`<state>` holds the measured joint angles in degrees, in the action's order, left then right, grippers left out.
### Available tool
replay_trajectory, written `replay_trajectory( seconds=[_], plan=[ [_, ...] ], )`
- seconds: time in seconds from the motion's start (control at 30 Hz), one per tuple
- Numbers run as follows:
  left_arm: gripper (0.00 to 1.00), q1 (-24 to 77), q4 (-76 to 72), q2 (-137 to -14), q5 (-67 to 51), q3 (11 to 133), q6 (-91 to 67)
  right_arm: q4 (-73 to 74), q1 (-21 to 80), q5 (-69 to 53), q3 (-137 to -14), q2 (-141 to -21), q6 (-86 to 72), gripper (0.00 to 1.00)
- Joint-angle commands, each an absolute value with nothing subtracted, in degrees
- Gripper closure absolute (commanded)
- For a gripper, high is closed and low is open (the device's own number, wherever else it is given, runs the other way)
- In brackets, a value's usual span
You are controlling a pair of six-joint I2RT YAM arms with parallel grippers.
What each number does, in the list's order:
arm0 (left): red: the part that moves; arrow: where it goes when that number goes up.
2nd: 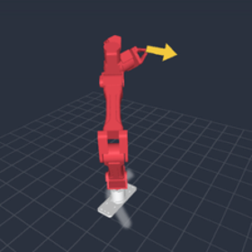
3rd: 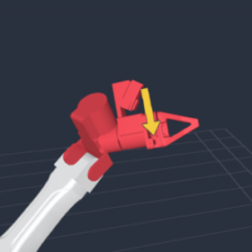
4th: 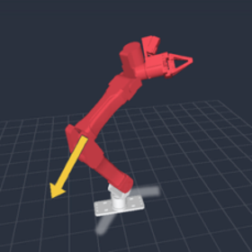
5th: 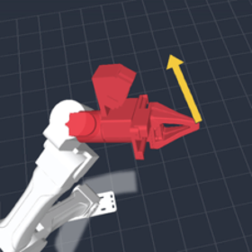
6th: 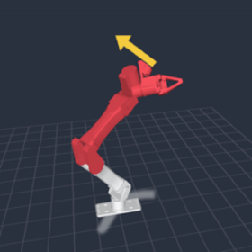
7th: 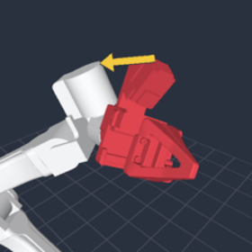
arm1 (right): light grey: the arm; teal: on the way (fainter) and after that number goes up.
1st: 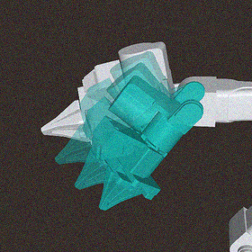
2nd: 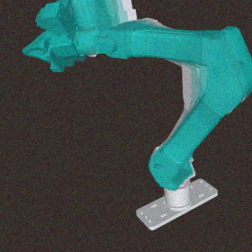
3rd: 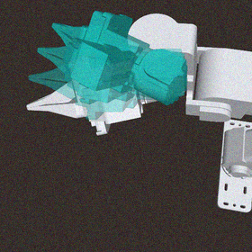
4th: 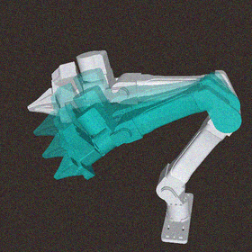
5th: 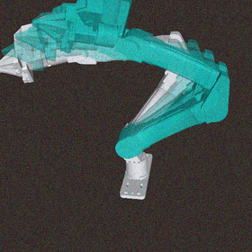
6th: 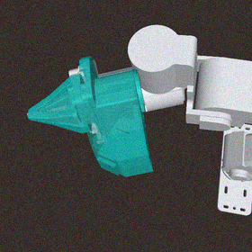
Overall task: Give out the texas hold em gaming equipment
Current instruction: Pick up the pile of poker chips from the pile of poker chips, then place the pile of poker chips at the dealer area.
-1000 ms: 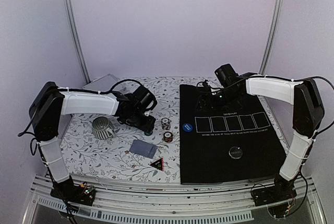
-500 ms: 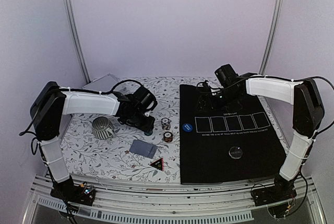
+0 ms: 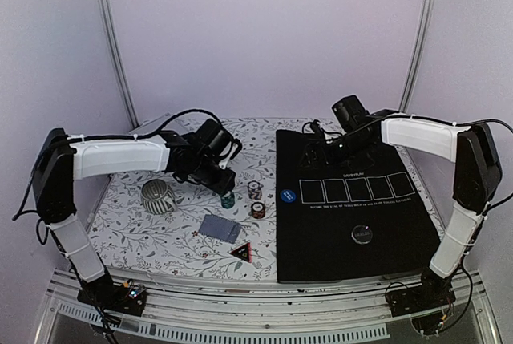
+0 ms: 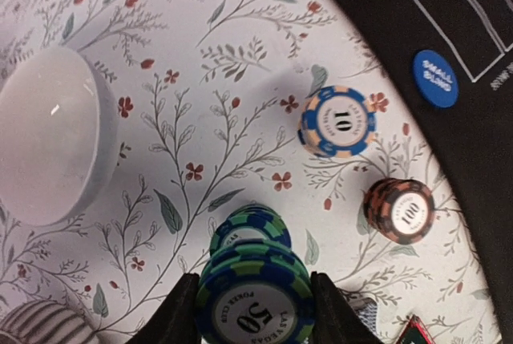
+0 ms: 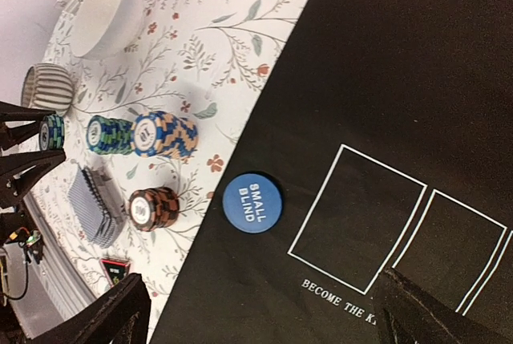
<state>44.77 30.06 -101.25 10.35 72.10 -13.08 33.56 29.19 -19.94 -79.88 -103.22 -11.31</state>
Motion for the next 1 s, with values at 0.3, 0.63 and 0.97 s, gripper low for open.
replay_trajectory(
  seconds=[0.3, 0.63, 0.97],
  plan=[
    [1.0, 60.0, 37.9, -103.0, -3.8, 91.2, -3.7, 33.8, 21.6, -33.6, -75.3, -89.6, -12.2, 0.01],
    [1.0, 70.4, 44.8, -133.8, -6.7, 123.1, -6.3, 35.1, 5.0, -27.9, -63.0, -75.2, -9.8, 0.01],
    [1.0, 74.7, 50.3, -151.1, -3.2, 140.4, -11.0, 34.3, 5.1, -32.2, -61.4, -73.9, -9.5, 0.01]
  ],
)
